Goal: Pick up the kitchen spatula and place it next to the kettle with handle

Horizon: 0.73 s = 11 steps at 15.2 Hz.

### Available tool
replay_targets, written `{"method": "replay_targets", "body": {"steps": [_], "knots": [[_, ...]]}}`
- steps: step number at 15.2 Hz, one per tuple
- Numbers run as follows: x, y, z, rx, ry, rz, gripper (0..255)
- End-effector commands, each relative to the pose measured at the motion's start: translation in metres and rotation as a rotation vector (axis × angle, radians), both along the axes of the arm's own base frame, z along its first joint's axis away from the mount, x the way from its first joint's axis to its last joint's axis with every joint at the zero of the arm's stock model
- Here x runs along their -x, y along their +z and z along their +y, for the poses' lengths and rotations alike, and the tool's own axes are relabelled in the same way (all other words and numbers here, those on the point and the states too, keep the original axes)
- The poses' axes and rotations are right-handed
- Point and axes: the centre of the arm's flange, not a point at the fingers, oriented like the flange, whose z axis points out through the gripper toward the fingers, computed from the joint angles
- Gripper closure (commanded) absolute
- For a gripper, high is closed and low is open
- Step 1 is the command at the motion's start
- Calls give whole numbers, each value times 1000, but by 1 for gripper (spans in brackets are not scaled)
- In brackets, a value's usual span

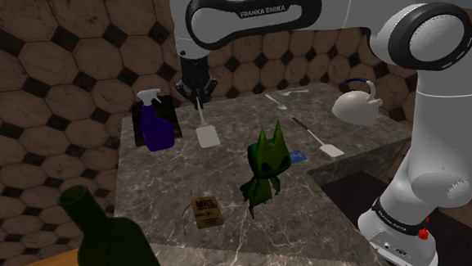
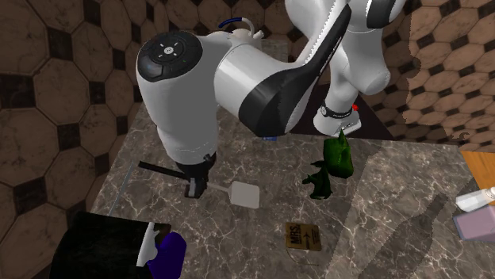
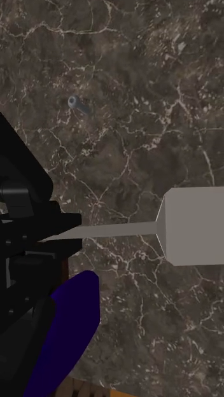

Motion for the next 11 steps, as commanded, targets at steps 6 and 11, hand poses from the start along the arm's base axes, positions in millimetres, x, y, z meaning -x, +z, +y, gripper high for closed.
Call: {"method": "replay_targets", "body": {"steps": [6, 11], "knots": [[-1, 37, 0, 0, 0, 0, 255], [-1, 63, 0, 0, 0, 0, 255]]}}
